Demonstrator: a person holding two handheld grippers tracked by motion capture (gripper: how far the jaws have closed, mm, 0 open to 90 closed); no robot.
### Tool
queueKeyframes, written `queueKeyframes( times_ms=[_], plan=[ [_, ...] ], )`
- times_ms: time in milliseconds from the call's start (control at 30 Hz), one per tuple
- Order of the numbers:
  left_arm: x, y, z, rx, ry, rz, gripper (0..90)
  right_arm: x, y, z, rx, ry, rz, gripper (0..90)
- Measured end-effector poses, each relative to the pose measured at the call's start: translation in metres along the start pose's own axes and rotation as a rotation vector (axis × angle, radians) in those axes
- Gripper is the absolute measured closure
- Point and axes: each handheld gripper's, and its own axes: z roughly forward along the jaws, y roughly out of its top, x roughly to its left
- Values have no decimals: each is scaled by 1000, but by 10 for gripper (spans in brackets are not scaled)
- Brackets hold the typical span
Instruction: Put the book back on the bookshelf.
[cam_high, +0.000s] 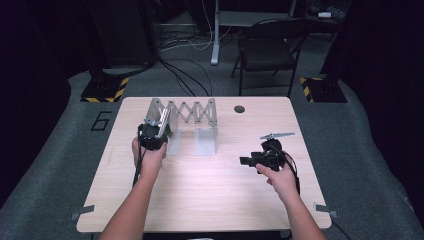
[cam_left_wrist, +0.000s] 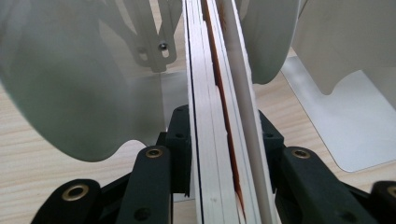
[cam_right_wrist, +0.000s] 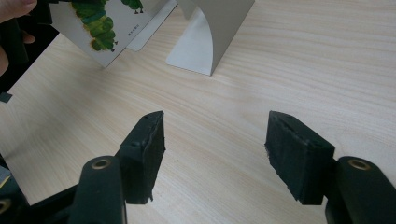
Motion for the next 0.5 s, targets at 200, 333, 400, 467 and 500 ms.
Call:
queueKeyframes(
  times_ms=[200,333,400,467,500],
  plan=[
    [0,0,-2,-4,-5,4,652,0,0,0,1,-1,0,373],
    [1,0,-4,-7,-6,5,635,0,0,0,0,-1,2,373],
    [1,0,-4,-8,-7,4,621,0,0,0,2,-3,2,373],
    [2,0,-5,-12,-6,3,612,0,0,1,1,-2,3,373],
    [2,0,-6,-12,-5,3,607,0,0,1,1,-2,2,373]
  ],
)
